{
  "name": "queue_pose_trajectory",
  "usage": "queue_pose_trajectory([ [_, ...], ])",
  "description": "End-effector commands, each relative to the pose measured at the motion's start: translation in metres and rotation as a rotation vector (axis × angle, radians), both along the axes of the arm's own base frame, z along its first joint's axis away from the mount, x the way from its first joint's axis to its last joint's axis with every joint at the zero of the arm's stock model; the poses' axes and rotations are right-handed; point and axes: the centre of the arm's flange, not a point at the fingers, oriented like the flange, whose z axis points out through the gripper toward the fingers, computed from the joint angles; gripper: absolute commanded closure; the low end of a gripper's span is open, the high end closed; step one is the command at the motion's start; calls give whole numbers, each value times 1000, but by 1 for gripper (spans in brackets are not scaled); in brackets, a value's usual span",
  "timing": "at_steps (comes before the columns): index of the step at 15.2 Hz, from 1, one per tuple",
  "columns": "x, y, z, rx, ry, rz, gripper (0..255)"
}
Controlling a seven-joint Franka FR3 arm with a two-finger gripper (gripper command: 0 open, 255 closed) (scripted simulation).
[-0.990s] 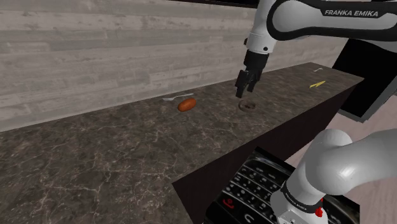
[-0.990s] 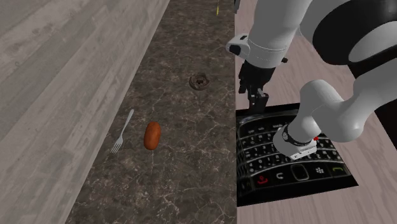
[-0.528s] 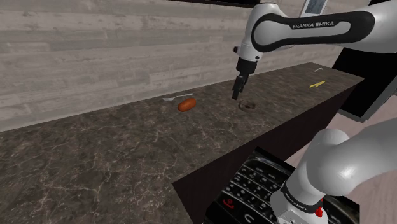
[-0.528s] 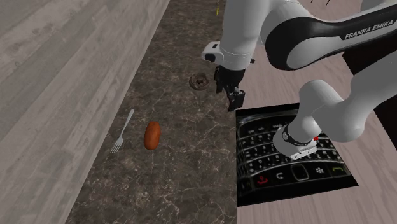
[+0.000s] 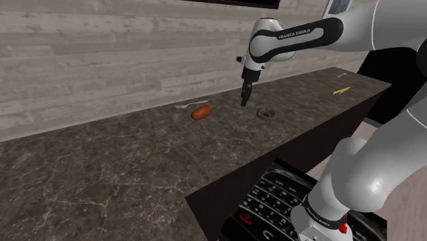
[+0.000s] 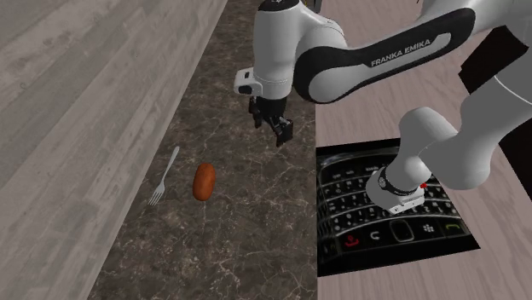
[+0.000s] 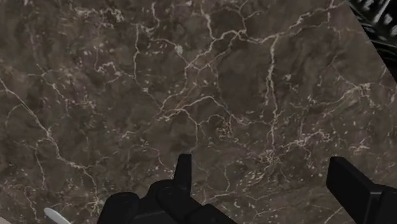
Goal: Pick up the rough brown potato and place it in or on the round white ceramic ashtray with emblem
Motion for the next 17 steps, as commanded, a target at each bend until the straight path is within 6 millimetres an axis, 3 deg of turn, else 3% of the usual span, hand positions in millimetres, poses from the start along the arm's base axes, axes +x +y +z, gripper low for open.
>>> queue_pose_trajectory([
  [1, 23, -7, -14, -5, -13, 90, 0],
  [9, 115, -15, -59, -16, -60, 423, 0],
  [17, 205, 7, -99, -27, -105, 749, 0],
])
